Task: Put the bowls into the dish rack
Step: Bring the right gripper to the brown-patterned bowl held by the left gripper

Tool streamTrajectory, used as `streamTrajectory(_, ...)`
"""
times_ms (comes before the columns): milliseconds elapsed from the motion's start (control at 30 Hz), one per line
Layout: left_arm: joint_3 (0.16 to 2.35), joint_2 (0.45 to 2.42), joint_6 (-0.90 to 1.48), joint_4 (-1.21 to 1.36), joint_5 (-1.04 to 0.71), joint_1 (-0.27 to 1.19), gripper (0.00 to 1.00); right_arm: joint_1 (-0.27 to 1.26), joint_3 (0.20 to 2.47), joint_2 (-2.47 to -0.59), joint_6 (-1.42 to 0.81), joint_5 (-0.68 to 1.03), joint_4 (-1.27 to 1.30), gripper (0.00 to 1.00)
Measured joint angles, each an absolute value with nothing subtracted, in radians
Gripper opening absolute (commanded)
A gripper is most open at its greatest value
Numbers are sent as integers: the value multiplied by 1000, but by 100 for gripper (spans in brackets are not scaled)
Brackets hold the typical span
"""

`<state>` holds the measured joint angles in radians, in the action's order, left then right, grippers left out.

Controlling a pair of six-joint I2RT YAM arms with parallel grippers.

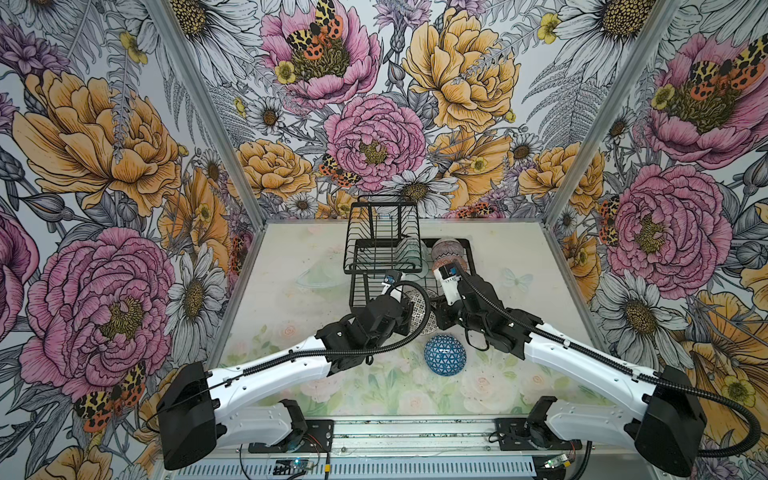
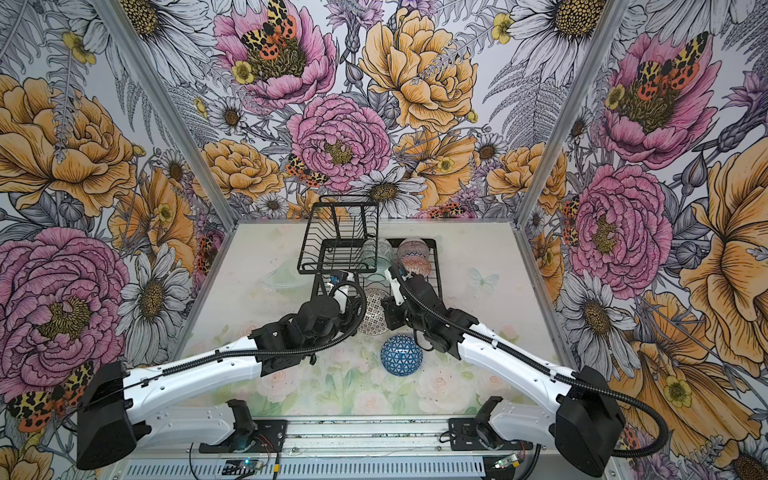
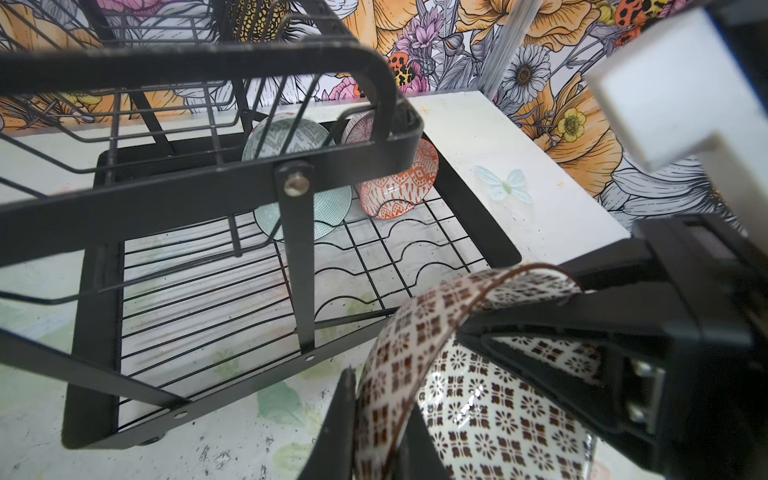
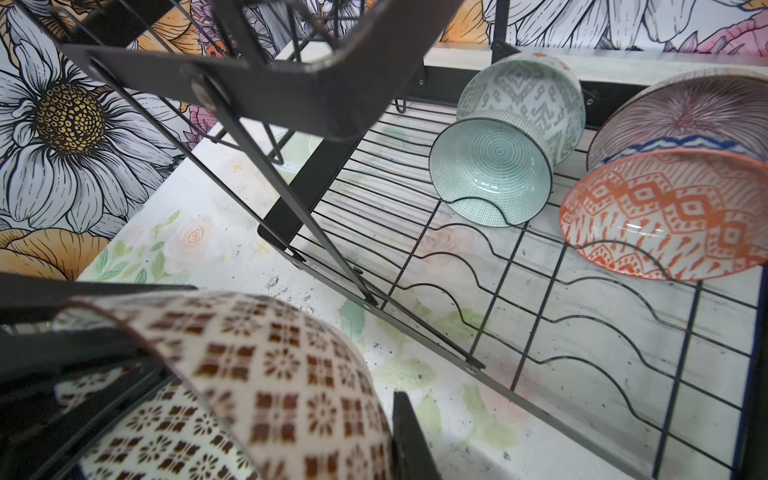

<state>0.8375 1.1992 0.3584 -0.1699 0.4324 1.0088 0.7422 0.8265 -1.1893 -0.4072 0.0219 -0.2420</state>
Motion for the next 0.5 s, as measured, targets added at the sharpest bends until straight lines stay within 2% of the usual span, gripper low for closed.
streamTrajectory(33, 839, 1201, 359, -171, 430, 1010, 11, 742, 823, -1187, -410, 22, -242, 0)
streamTrajectory(100, 844, 1204, 359, -182, 426, 1011, 28, 742, 817, -1182, -412, 23, -242, 0)
streamTrajectory(167, 853, 1204, 360, -188, 408, 1010, 56, 738, 809, -1172, -410, 48, -243, 0)
streamTrajectory(267, 879, 1204, 360, -210, 399, 1010, 87, 738, 799, -1152, -402, 65, -247, 0)
streamTrajectory(333, 897, 1204, 364, -229, 398, 1010, 99, 738, 791, -1135, -392, 68, -247, 0)
streamTrajectory(500, 905, 1186, 359, -289, 399, 1010, 99, 727, 770, -1077, -335, 62, -254, 0)
